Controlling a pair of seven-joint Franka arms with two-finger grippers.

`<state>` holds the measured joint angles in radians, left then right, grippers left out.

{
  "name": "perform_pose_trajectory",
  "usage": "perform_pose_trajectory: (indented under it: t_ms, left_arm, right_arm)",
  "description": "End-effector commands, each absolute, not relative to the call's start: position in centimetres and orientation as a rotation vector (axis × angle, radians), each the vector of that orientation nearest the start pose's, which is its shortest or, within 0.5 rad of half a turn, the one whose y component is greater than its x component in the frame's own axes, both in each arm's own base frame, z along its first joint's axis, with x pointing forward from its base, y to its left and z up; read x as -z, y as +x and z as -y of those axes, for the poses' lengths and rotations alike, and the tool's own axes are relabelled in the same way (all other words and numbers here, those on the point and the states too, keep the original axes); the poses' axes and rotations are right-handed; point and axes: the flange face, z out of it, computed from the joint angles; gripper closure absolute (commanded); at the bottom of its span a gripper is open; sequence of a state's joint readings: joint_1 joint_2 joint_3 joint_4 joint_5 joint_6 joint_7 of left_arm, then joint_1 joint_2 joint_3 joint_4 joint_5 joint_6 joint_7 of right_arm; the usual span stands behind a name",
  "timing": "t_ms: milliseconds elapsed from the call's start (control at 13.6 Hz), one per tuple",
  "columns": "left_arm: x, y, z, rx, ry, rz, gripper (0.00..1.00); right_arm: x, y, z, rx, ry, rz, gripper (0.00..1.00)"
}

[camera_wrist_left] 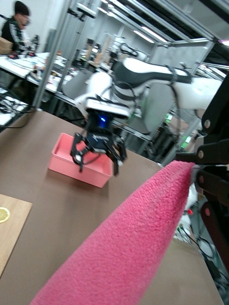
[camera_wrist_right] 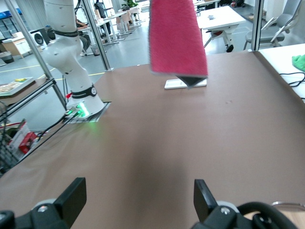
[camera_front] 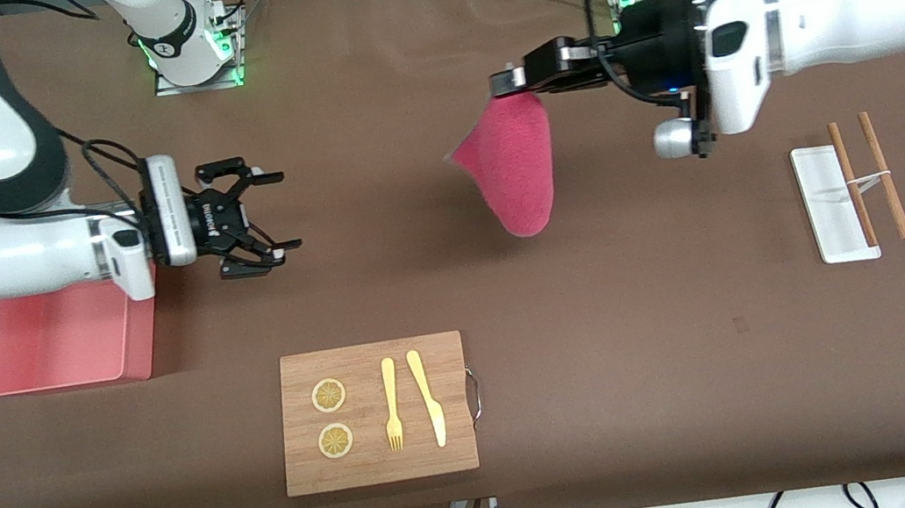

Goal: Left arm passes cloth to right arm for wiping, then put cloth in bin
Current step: 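Close the right gripper on the hanging cloth below the left gripper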

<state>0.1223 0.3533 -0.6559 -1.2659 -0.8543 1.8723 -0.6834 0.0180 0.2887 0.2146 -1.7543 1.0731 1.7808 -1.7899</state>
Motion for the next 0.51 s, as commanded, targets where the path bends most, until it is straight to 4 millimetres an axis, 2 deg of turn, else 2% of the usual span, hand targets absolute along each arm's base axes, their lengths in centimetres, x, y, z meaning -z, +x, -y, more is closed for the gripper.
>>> perform_pose_trajectory:
  t_ms: [0,441]
  left_arm:
    - [-66.5,58.9,32.7,0.361,2.021,-0.444,1.0]
    - [-66.5,58.8,34.4,0.338,1.986,-0.487,1.0]
  right_arm:
    - [-44.1,57.9,-23.2,0.748,-1.469,1.552,0.0]
    - [-46.1,56.8,-25.4,0.725,-1.446,1.498,0.0]
